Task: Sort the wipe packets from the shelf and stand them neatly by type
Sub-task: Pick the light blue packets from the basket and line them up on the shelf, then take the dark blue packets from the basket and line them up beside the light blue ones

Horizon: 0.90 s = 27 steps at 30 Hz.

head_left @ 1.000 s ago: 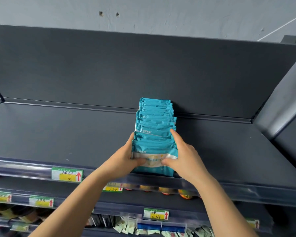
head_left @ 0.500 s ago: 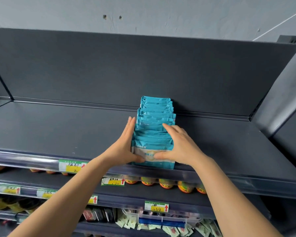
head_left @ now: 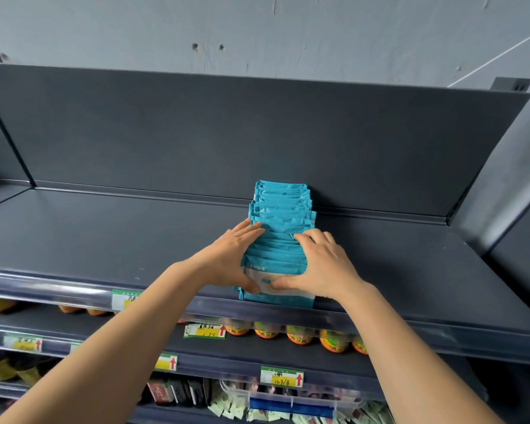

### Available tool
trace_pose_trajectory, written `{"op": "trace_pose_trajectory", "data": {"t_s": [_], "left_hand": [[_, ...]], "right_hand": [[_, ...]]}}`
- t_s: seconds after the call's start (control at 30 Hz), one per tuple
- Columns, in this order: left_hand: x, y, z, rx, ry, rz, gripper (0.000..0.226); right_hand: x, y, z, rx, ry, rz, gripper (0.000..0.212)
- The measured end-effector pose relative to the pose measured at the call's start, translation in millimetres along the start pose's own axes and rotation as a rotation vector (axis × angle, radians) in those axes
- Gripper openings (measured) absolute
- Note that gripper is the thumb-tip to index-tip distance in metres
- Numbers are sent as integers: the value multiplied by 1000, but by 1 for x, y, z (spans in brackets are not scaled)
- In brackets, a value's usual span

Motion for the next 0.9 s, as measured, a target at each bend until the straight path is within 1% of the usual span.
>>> {"op": "trace_pose_trajectory", "data": {"t_s": [0.07, 0.1, 0.2, 0.23, 0.3, 0.4, 0.5, 0.6, 0.73, 0.9], "left_hand": [[1, -2, -2, 5, 84, 7, 118], [2, -3, -4, 8, 103, -7, 115], [10, -4, -13, 7, 100, -84, 104], [13, -3, -17, -1, 97, -110, 97], [18, 2, -26, -32, 122, -177, 79], [20, 10, -47, -131, 219, -267, 61], [16, 14, -70, -262, 283, -284, 51], [5, 11, -89, -413, 311, -276, 44], [-15, -5, -109, -608, 355, -204, 45], [-47, -41, -133, -826, 345, -121, 37]], "right_hand": [[2, -5, -1, -17, 60, 8, 117], [3, -8, -3, -26, 106, 2, 113], [8, -19, -12, -72, 211, -74, 91], [9, -22, -16, -102, 203, -111, 82], [12, -31, -22, -179, 111, -182, 68], [16, -49, -29, -301, -56, -230, 56], [19, -76, -28, -398, -159, -247, 51], [21, -110, -21, -532, -233, -239, 51], [18, -166, 4, -745, -311, -187, 54], [6, -246, 46, -989, -310, -111, 51]]}}
Point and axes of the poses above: each hand's wrist, its own y-axis towards the middle knuckle, its own x-axis out of the back of the hand, z = x × y, the point moved 1 cm from there along y, towards the middle knuckle, and after that the axes turned 3 degrees about -x, right-handed, at the moved point
